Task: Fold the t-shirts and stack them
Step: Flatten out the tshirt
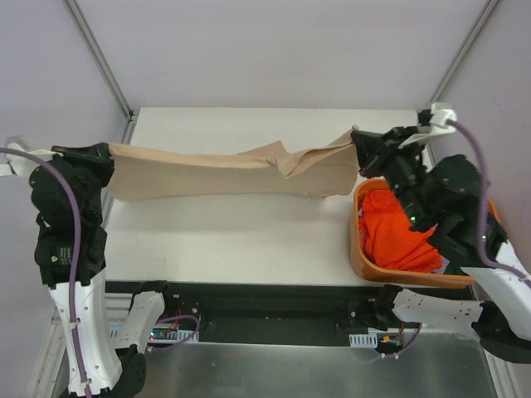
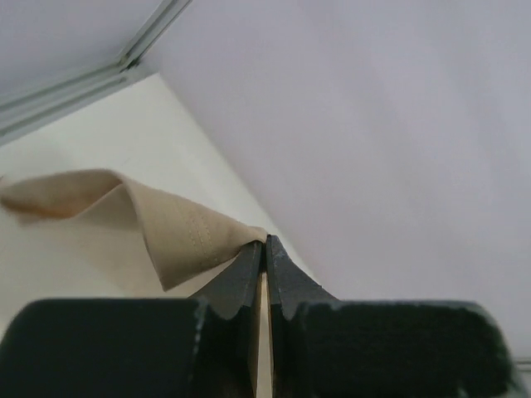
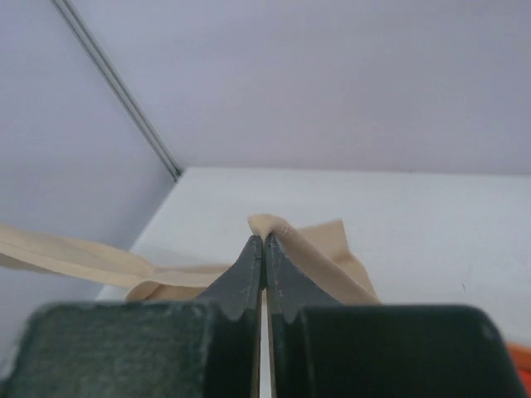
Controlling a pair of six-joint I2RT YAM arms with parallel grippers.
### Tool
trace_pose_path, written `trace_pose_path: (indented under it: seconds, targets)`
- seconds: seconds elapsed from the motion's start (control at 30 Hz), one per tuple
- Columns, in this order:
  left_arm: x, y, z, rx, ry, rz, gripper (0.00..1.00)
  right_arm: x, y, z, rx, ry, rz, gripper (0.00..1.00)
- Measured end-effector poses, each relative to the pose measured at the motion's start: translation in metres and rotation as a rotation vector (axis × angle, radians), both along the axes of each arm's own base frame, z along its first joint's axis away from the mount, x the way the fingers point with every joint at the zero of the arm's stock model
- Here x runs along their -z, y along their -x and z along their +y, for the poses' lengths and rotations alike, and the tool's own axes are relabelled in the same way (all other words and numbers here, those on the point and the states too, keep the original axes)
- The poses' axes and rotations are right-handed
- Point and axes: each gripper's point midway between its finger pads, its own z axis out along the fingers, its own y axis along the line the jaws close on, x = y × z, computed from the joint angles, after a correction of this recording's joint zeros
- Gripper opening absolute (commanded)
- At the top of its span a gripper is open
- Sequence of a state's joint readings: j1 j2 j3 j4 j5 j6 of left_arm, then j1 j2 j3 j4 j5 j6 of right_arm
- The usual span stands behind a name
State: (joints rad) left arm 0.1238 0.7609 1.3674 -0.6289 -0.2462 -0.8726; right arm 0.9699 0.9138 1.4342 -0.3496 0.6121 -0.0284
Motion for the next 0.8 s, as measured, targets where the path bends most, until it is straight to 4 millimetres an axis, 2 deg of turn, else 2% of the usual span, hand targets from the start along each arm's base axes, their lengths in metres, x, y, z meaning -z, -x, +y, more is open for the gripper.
trace_pose_path:
  seconds: [0.13,0.23,0.3,0.43,0.53,0.63,0.7,0.73,0.8]
  targets:
    - [-0.08,0.029,-0.003,0.006,-0.072,-0.171,0.0,-0.073,0.021,-0.01,-0.078,-0.079,-0.112,0.0]
    - [-0.144,0.065,-0.008,0.013,-0.141,-0.329,0.0,-0.128,0.043,-0.02,-0.157,-0.148,-0.201,0.0]
    - [-0.179,0.093,-0.014,0.023,-0.186,-0.427,0.0,-0.158,0.06,-0.027,-0.214,-0.19,-0.258,0.01]
    - [-0.231,0.144,-0.028,0.056,-0.262,-0.59,0.0,-0.209,0.091,-0.05,-0.279,-0.267,-0.373,0.0]
    - [-0.258,0.168,-0.039,0.089,-0.31,-0.677,0.0,-0.234,0.103,-0.069,-0.267,-0.301,-0.445,0.0]
    - [-0.267,0.167,-0.04,0.095,-0.328,-0.692,0.0,-0.247,0.098,-0.084,-0.184,-0.296,-0.49,0.0]
    - [-0.269,0.153,-0.04,0.106,-0.332,-0.676,0.0,-0.252,0.086,-0.089,-0.103,-0.27,-0.507,0.0]
    - [-0.268,0.141,-0.04,0.116,-0.334,-0.659,0.0,-0.254,0.08,-0.089,-0.068,-0.254,-0.511,0.01]
    - [-0.261,0.104,-0.038,0.137,-0.328,-0.601,0.0,-0.254,0.057,-0.083,0.032,-0.202,-0.51,0.01]
